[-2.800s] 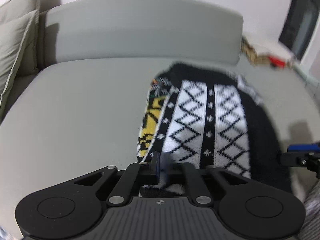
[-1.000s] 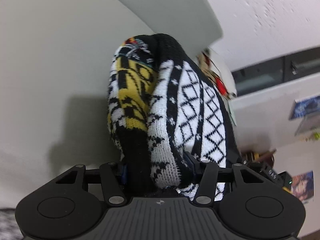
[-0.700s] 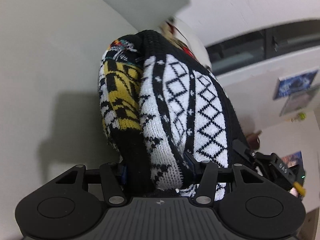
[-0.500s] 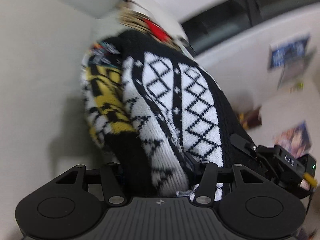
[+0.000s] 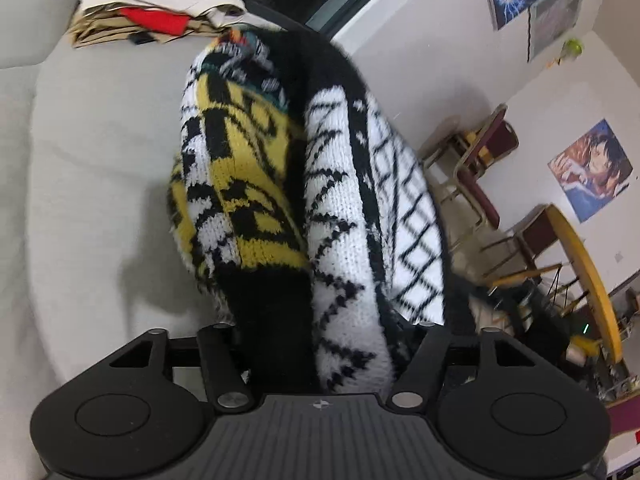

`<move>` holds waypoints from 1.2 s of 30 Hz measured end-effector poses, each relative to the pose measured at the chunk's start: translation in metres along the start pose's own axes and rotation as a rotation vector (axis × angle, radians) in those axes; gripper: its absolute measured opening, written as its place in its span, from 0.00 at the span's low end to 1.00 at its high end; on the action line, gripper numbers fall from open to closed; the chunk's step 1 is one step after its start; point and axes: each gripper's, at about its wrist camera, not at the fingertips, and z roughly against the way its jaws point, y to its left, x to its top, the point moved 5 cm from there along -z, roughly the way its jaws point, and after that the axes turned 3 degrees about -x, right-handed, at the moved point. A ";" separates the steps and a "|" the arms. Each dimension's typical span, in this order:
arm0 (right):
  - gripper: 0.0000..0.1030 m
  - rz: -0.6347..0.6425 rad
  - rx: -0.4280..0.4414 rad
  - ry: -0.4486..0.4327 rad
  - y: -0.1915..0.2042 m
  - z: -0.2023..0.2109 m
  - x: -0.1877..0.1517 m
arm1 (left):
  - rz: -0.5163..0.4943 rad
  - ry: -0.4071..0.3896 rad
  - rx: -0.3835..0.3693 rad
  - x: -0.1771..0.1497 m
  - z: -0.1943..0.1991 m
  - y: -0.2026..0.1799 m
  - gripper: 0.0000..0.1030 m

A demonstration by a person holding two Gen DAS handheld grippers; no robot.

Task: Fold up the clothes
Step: 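Carry the bundle with both grippers toward the folded garment pile and lower it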

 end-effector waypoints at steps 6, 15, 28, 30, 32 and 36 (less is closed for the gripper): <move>0.89 0.058 -0.056 -0.038 -0.004 0.027 0.020 | -0.116 -0.064 0.139 -0.010 0.063 -0.016 0.51; 0.81 0.392 -0.126 -0.025 0.105 0.028 0.029 | -0.411 -0.190 0.223 0.032 0.069 -0.080 0.39; 0.02 0.612 -0.412 0.073 0.113 -0.110 0.024 | -0.274 -0.072 0.532 0.077 -0.054 0.005 0.03; 0.01 0.631 -0.437 0.082 0.113 -0.119 0.024 | -0.256 -0.057 0.541 0.084 -0.060 0.009 0.03; 0.00 0.650 -0.463 0.091 0.113 -0.128 0.024 | -0.253 -0.045 0.543 0.088 -0.064 0.010 0.03; 0.01 0.688 -0.512 0.109 0.114 -0.145 0.024 | -0.253 -0.039 0.520 0.088 -0.049 0.003 0.03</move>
